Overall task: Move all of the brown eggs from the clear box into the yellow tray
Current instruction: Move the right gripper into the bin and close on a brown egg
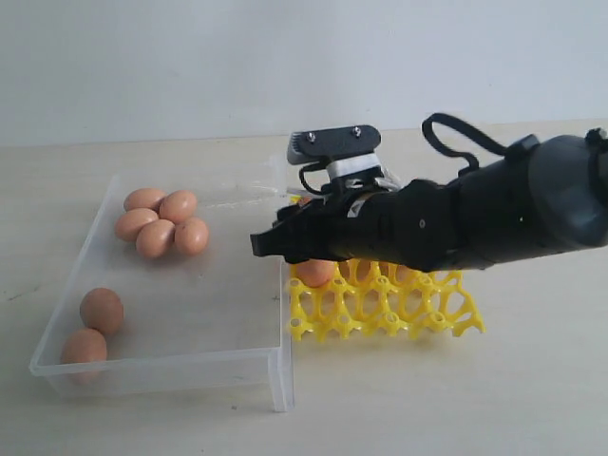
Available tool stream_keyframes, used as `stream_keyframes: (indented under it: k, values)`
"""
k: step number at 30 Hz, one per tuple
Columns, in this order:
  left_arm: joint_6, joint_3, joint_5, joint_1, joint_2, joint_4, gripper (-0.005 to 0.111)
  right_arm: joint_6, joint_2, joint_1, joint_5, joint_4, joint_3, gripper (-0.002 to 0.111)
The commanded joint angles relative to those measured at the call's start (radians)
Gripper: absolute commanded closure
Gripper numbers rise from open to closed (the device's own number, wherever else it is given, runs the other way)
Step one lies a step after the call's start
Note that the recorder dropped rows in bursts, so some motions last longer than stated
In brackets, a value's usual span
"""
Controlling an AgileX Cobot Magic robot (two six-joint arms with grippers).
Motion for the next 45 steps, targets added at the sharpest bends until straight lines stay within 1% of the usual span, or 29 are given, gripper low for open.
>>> stream_keyframes:
  k: [1, 4, 6, 11, 15, 25, 30, 31, 35, 41, 45]
  values:
    - [0.004, -0.004, -0.004, 0.001, -0.006, -0.002, 0.107, -0.118, -0.077, 0.048, 0.281, -0.033, -0.14, 0.054]
    - [0.004, -0.004, -0.004, 0.001, -0.006, -0.002, 0.107, -0.137, -0.052, 0.088, 0.558, -0.042, -0.3, 0.057]
    - [0.004, -0.004, -0.004, 0.001, -0.006, -0.002, 0.107, -0.138, -0.025, 0.107, 0.657, -0.055, -0.384, 0.057]
    - [0.004, -0.004, -0.004, 0.001, -0.006, -0.002, 0.107, -0.131, 0.105, 0.144, 0.846, -0.133, -0.599, 0.057]
    - [0.004, -0.004, -0.004, 0.001, -0.006, -0.002, 0.107, -0.108, 0.245, 0.164, 0.954, -0.133, -0.766, 0.057]
    - [0.004, -0.004, -0.004, 0.001, -0.006, -0.002, 0.107, 0.039, 0.538, 0.169, 1.134, -0.14, -1.162, 0.057]
    - [0.004, -0.004, -0.004, 0.001, -0.006, -0.002, 0.107, 0.116, 0.62, 0.169, 1.177, -0.14, -1.295, 0.056]
    - [0.004, -0.004, -0.004, 0.001, -0.006, -0.002, 0.107, 0.129, 0.645, 0.169, 1.183, -0.14, -1.332, 0.055]
    - [0.004, -0.004, -0.004, 0.001, -0.006, -0.002, 0.107, 0.168, 0.689, 0.169, 1.175, -0.14, -1.378, 0.052]
    - [0.004, -0.004, -0.004, 0.001, -0.006, -0.002, 0.107, 0.168, 0.712, 0.169, 1.119, -0.132, -1.382, 0.052]
    - [0.004, -0.004, -0.004, 0.001, -0.006, -0.002, 0.107, 0.168, 0.728, 0.169, 1.12, -0.132, -1.382, 0.052]
